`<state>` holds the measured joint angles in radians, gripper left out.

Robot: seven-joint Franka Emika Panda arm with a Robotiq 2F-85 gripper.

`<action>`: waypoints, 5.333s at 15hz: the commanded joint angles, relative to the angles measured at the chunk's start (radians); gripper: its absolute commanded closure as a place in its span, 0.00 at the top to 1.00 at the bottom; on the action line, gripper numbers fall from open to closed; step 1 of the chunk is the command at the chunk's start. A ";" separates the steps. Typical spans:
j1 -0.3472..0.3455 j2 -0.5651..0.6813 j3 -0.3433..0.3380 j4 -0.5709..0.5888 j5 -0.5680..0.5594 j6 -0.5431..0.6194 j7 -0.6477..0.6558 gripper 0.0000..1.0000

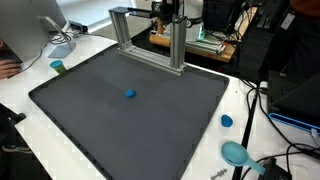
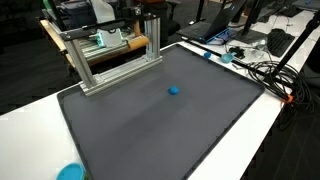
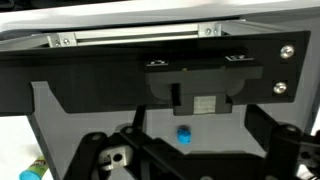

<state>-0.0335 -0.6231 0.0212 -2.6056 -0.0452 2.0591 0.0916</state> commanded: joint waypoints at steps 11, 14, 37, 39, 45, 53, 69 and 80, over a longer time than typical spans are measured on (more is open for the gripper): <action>-0.004 0.000 0.007 -0.021 0.009 0.010 0.038 1.00; 0.010 -0.017 0.000 -0.043 0.028 0.028 0.025 1.00; 0.035 -0.096 -0.017 -0.142 0.036 0.085 -0.065 0.69; 0.035 -0.097 -0.017 -0.142 0.034 0.087 -0.076 0.53; 0.034 -0.089 -0.015 -0.137 0.029 0.090 -0.083 0.27; 0.013 0.007 0.012 -0.055 0.027 0.275 -0.001 0.21; -0.010 0.596 0.018 0.513 -0.080 0.201 0.136 0.46; 0.020 0.691 0.015 0.456 0.039 0.367 0.097 0.21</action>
<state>-0.0298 0.0519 0.0519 -2.1455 -0.0321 2.3826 0.2070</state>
